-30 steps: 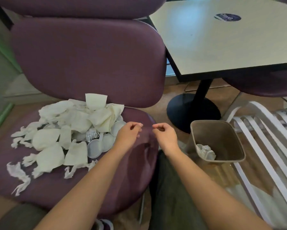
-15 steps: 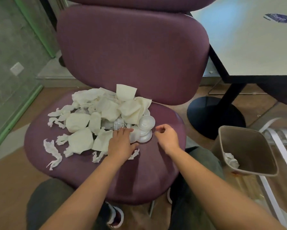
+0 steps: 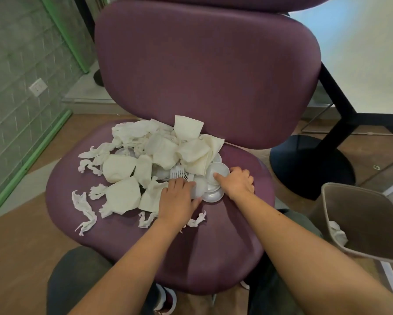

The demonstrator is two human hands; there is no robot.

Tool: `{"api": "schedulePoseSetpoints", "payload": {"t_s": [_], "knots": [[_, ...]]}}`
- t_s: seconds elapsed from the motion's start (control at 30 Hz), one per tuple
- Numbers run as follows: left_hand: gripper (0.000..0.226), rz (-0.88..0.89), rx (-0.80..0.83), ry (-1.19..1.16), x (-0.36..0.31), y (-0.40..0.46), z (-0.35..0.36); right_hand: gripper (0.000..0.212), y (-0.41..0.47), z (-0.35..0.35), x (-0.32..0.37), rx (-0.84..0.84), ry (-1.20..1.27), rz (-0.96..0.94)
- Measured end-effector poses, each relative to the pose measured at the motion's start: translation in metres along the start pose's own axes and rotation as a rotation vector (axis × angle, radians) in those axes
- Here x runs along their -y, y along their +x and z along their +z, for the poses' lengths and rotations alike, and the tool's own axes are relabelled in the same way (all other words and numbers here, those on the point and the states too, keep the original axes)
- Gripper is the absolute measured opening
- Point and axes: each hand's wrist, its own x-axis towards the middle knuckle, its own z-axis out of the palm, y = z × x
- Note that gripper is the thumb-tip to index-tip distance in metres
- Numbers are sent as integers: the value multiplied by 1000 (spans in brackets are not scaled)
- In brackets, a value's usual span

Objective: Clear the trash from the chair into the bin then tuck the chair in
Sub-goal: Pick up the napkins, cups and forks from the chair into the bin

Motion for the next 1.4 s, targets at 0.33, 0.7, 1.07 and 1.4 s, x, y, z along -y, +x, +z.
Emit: {"api": "schedulePoseSetpoints", "payload": {"t_s": [0.33,0.7,1.07,1.4], "knots": [[34,-74,-226,26,-9,8,-25,16,-12,-13,-28,61,442,-124],[24,-170,15,-713,-73,21,-52,22,-41,-67,-86,-103,833,-96],[47,46,174,-718,-222,57,-22,39,-42,-131,-178,-471,815,-27],[45,140,335,-694,-336,60,50,36,-29,-161,-263,-599,718,176]]}}
